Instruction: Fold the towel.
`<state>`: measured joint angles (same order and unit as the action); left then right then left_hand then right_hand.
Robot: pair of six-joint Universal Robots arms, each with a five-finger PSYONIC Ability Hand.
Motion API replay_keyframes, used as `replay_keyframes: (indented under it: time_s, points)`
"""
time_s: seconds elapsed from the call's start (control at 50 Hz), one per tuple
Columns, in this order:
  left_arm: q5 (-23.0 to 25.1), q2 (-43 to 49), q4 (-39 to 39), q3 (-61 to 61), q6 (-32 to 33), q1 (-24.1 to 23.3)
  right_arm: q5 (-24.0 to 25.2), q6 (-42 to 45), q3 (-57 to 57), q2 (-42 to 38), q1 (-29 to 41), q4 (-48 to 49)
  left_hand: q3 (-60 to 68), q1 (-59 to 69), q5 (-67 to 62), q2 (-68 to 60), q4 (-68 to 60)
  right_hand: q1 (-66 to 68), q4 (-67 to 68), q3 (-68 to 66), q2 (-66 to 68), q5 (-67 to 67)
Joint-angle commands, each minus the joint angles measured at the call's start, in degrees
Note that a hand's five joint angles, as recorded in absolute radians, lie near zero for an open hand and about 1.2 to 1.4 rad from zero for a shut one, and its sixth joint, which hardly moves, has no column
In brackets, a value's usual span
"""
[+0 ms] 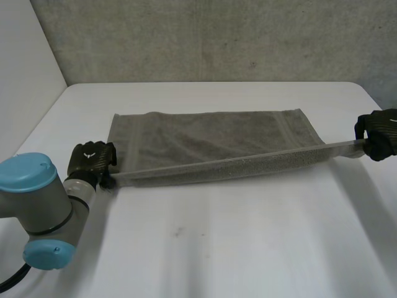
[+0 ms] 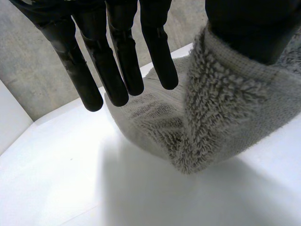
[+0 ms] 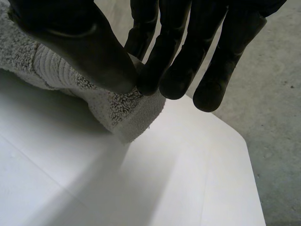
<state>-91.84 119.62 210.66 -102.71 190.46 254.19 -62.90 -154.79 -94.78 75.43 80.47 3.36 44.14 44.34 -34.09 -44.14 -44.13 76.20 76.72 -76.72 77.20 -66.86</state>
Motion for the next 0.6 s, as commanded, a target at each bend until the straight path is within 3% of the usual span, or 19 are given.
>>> replay_keyframes:
  time_s: [0.02, 0.04, 0.06, 0.08, 0.22, 0.38, 0.44, 0.54, 0.6]
  points:
    - [-0.3, -1.5, -0.5, -0.6, 0.0, -0.1, 1.6, -1.2, -2.1, 0.2, -0.5, 1.2, 12.0, 11.8, -12.0, -12.0, -12.0, 3.8, 3.3, -3.3, 2.8, -3.1]
    - [-0.3, -2.1, -0.7, -0.7, 0.0, -0.1, 1.6, -1.2, -2.3, 0.2, -0.6, 1.2, 20.5, 20.3, -20.5, -20.5, -20.5, 3.8, 3.3, -3.3, 2.8, -3.1]
    - [-0.3, -2.1, -0.7, -0.7, 0.0, -0.1, 1.6, -1.2, -2.3, 0.2, -0.6, 1.2, 20.6, 20.4, -20.6, -20.6, -20.6, 3.8, 3.3, -3.3, 2.8, -3.1]
    - [-0.3, -2.9, -1.0, -1.1, 0.0, -0.1, 1.6, -1.2, -2.3, 0.2, -0.7, 1.2, 35.7, 35.5, -35.8, -35.7, -35.7, 3.8, 3.3, -3.3, 2.8, -3.1]
    - [0.1, -10.0, -2.6, -3.4, 0.1, 0.3, 1.2, -0.8, -1.7, 3.1, -0.7, 0.4, 35.9, 35.7, -35.9, -35.9, -35.9, 3.8, 3.3, -3.3, 2.8, -3.1]
    - [3.0, -30.8, -13.9, -7.7, 0.1, 2.4, 2.3, 3.8, 0.7, 12.5, -2.7, -7.9, 35.9, 35.7, -35.9, -35.9, -35.9, 3.8, 3.3, -3.3, 2.8, -3.1]
    - [5.0, -34.5, -16.2, -8.4, 0.1, 2.7, 3.6, 10.4, 0.8, 15.1, -6.7, -14.7, 35.9, 35.7, -35.9, -35.9, -35.9, 3.8, 3.3, -3.3, 2.8, -3.1]
    - [12.7, -44.5, -26.0, -9.5, 3.5, 5.4, 5.9, 22.6, 1.1, 19.3, -11.8, -26.8, 35.9, 35.7, -35.9, -35.9, -35.9, 3.8, 3.3, -3.3, 2.8, -3.1]
    - [13.6, -45.6, -28.3, -9.9, 5.2, 6.3, 7.5, 29.1, 1.4, 20.3, -13.8, -34.3, 35.9, 35.7, -35.9, -35.9, -35.9, 3.8, 3.3, -3.3, 2.8, -3.1]
